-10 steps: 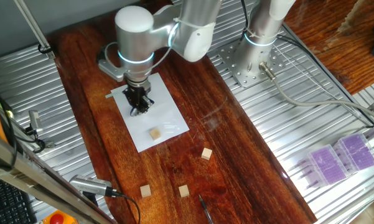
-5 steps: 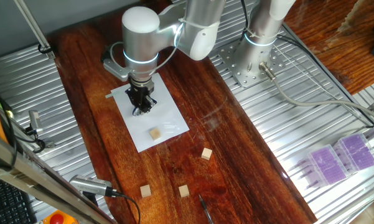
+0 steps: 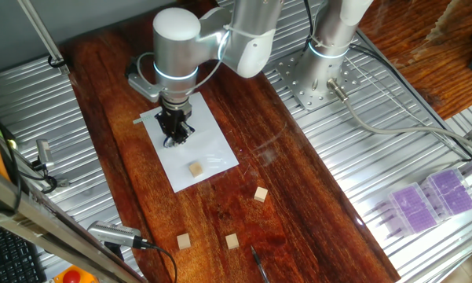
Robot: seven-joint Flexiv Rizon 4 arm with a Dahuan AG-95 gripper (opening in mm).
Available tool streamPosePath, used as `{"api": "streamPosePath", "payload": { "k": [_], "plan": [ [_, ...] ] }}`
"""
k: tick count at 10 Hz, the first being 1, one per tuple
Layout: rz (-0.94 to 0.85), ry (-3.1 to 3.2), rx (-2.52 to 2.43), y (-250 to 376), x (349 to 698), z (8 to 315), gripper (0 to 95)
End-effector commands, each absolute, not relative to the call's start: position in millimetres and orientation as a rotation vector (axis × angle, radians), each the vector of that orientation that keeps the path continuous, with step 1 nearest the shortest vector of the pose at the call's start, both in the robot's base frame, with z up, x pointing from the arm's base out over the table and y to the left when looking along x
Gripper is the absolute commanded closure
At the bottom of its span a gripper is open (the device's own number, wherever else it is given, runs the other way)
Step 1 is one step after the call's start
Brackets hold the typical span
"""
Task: Use the correction tape on paper
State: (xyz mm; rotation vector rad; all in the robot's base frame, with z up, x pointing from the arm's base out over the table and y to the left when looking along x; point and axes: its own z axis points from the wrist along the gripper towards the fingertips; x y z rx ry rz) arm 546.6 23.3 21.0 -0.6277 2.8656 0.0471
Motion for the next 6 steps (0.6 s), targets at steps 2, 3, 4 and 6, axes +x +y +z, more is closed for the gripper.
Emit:
{"api": "streamPosePath", "payload": {
  "k": [2, 3, 4, 6],
  "plan": [
    [0.052, 2.878, -0.634, 25.5, 550.7, 21.4, 95.0],
    [0.048, 2.887, -0.638, 25.5, 550.7, 21.5, 95.0],
    [0.045, 2.895, -0.641, 25.4, 550.6, 21.5, 95.0],
    [0.043, 2.911, -0.644, 24.9, 547.8, 22.7, 95.0]
  ]
}}
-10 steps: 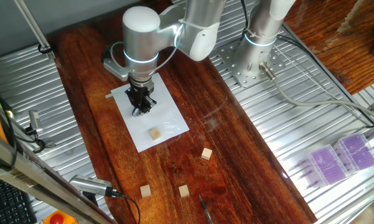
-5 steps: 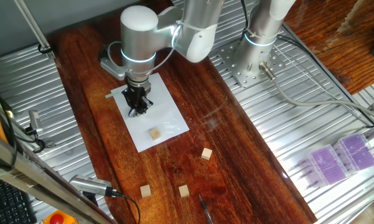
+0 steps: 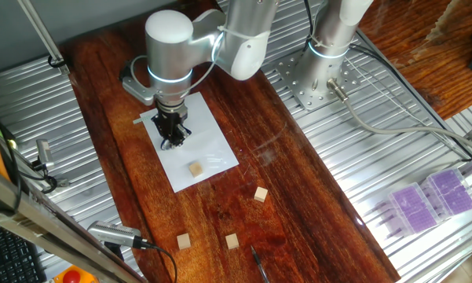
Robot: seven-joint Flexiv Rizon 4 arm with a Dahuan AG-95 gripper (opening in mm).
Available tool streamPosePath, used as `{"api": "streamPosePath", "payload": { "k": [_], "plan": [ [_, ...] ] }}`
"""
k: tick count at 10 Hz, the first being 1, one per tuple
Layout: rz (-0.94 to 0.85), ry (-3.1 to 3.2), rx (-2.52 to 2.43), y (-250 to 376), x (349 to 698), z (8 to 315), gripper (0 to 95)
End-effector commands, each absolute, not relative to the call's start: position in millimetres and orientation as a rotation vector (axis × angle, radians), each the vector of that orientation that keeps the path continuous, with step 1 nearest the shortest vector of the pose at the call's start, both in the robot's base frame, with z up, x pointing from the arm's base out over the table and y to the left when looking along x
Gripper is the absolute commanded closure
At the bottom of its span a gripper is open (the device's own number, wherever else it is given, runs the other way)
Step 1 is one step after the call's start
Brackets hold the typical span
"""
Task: Use the correction tape on paper
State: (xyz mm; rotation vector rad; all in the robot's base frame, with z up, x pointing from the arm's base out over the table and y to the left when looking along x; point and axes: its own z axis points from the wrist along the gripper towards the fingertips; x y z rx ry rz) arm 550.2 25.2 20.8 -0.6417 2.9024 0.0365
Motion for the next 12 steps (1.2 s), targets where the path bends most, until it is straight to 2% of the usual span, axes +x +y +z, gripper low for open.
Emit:
{"api": "streamPosePath", "payload": {
  "k": [1, 12],
  "plan": [
    [0.039, 2.914, -0.646, 24.5, 545.0, 23.2, 95.0],
    [0.011, 2.915, -0.657, 21.1, 522.5, 22.7, 95.0]
  ]
}}
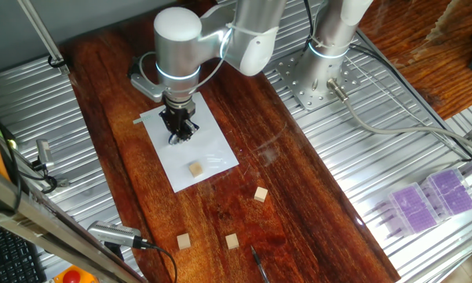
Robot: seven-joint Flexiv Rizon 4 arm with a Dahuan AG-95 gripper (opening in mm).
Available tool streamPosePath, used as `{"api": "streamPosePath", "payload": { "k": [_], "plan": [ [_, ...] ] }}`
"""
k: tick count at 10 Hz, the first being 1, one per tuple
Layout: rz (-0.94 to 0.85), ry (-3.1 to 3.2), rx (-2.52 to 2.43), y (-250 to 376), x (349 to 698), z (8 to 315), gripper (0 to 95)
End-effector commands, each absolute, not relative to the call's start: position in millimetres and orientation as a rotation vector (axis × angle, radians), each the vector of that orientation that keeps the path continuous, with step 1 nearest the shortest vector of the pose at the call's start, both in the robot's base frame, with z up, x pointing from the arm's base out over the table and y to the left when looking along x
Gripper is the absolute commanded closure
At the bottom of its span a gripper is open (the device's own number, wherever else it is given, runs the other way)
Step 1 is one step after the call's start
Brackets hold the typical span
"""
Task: Use the correction tape on paper
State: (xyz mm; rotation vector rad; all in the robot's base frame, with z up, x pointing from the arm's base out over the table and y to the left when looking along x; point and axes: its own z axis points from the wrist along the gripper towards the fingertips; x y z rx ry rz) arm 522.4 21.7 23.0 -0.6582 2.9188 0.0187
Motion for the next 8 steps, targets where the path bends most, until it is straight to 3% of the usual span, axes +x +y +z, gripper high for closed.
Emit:
{"api": "streamPosePath", "payload": {
  "k": [1, 8],
  "plan": [
    [0.009, 2.914, -0.657, 21.2, 522.3, 22.5, 95.0],
    [0.017, 2.892, -0.649, 21.3, 524.9, 17.4, 95.0]
  ]
}}
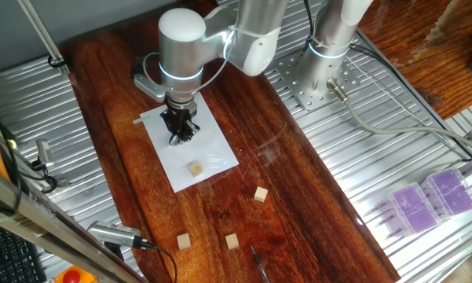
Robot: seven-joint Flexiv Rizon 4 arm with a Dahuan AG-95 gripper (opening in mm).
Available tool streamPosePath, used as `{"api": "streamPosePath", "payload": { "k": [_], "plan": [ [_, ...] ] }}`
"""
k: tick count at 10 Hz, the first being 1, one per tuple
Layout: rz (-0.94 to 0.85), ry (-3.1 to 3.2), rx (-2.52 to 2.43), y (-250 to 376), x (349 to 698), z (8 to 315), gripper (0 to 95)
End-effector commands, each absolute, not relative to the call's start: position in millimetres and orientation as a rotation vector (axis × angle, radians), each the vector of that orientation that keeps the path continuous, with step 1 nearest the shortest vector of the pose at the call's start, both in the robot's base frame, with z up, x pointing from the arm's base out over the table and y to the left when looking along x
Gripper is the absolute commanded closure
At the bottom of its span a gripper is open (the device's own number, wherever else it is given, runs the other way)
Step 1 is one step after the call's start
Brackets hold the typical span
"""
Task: Use the correction tape on paper
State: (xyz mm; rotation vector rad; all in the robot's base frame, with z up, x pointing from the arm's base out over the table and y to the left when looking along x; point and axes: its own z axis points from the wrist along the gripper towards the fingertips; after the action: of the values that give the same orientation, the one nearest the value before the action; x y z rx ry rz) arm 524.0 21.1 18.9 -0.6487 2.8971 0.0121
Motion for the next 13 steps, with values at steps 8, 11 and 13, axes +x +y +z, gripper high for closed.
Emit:
{"api": "streamPosePath", "payload": {
  "k": [8, 11, 13],
  "plan": [
    [0.027, 2.864, -0.644, 25.4, 540.0, 15.2, 95.0],
    [0.041, 2.857, -0.638, 28.1, 545.6, 13.8, 95.0],
    [0.039, 2.849, -0.635, 29.4, 550.7, 13.9, 95.0]
  ]
}}
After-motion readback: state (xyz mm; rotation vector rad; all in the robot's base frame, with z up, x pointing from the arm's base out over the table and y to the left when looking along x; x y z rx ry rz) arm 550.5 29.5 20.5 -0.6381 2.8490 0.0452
